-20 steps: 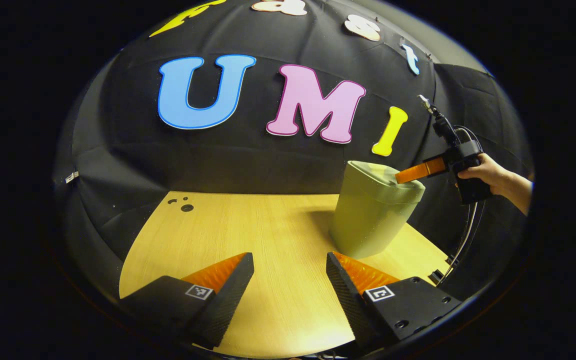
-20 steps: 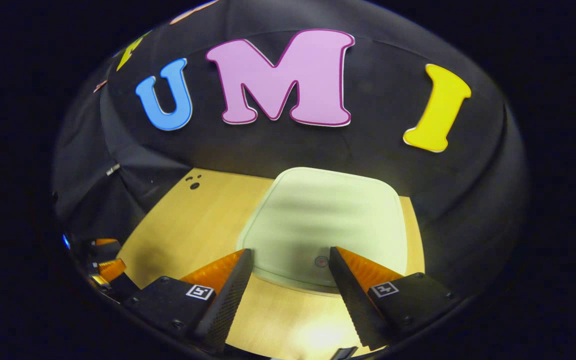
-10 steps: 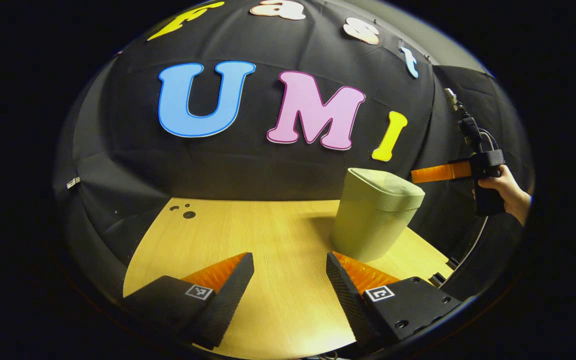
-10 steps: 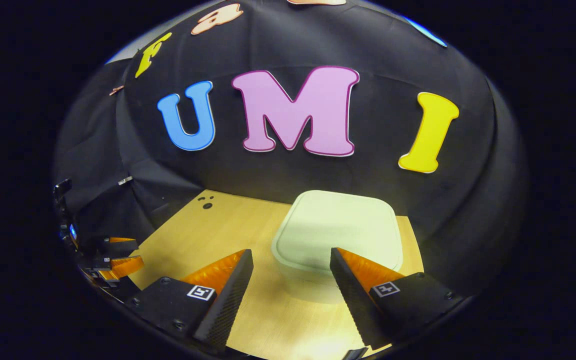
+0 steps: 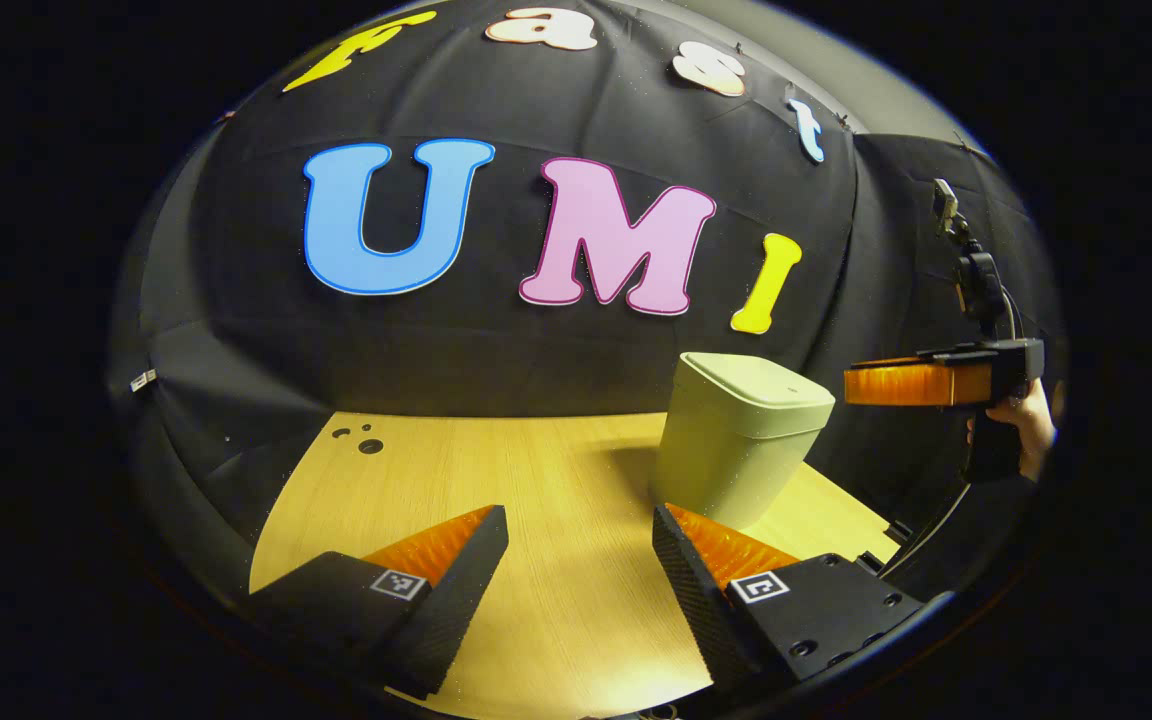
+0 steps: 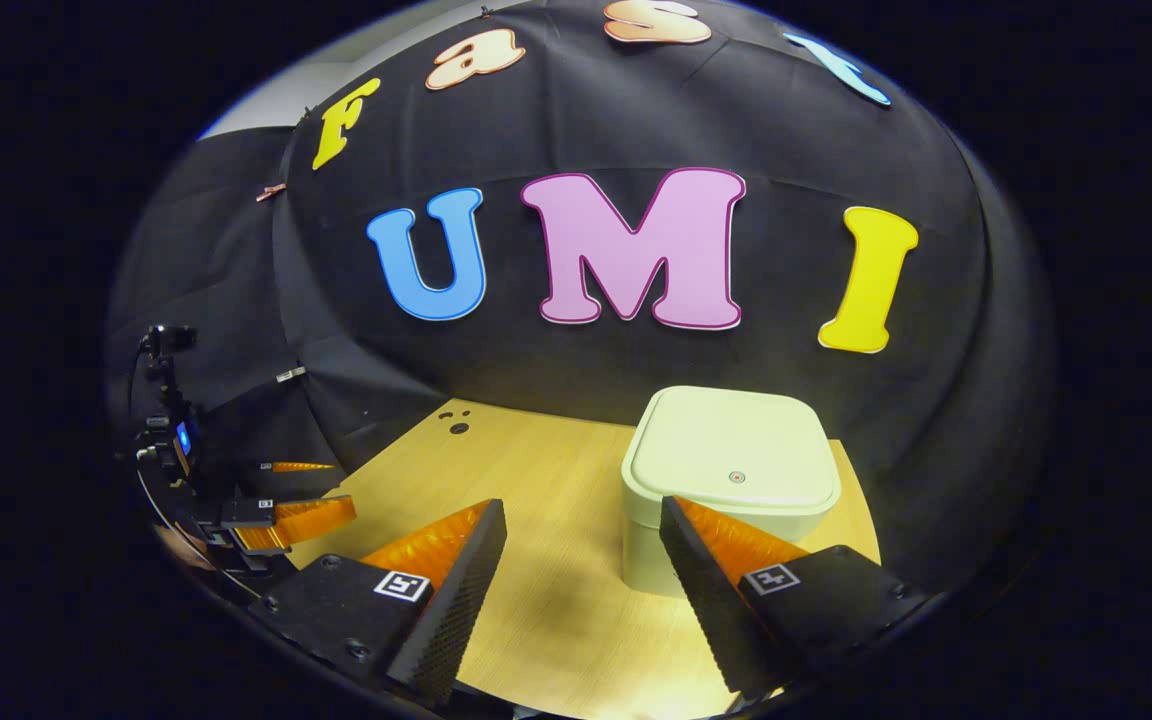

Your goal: Press the lid of the desktop garbage bin to open it, pick up the crumpled paper on the desktop and throw it into the bin, then pick up the pop can on the desktop and drop it into the bin, and finally close the garbage bin lid.

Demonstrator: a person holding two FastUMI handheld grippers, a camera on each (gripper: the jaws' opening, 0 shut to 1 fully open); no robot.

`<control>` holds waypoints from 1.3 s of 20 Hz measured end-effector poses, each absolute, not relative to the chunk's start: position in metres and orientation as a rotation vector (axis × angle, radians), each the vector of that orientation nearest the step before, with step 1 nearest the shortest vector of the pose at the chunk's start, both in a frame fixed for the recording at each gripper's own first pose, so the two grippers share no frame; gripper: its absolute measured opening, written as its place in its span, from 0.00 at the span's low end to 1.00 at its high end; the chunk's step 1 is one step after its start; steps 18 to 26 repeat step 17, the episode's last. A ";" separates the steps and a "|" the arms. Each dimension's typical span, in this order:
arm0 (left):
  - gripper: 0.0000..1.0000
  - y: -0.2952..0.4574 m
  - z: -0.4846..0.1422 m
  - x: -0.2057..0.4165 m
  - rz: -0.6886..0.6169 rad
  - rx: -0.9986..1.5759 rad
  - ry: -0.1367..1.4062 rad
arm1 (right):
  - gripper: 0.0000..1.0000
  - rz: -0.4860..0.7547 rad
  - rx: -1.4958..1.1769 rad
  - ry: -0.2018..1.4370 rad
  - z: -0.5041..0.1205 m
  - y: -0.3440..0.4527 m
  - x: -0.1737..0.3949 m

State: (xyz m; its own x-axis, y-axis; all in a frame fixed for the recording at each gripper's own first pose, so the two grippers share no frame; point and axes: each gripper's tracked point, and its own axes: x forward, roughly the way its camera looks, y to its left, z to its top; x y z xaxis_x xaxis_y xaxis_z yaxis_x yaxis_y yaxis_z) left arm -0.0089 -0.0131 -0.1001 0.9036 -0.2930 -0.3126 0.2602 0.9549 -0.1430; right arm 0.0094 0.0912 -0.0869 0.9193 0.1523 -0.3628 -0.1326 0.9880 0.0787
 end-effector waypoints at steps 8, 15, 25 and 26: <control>0.94 -0.016 -0.097 -0.012 -0.275 -0.080 0.327 | 0.98 0.193 0.050 0.406 -0.120 0.116 -0.018; 0.95 -0.021 -0.092 -0.008 -0.239 -0.081 0.309 | 0.97 0.226 0.042 0.382 -0.119 0.110 -0.010; 0.94 -0.024 -0.088 -0.006 -0.220 -0.085 0.294 | 0.97 0.242 0.045 0.378 -0.120 0.109 -0.009; 0.94 -0.024 -0.088 -0.006 -0.220 -0.085 0.294 | 0.97 0.242 0.045 0.378 -0.120 0.109 -0.009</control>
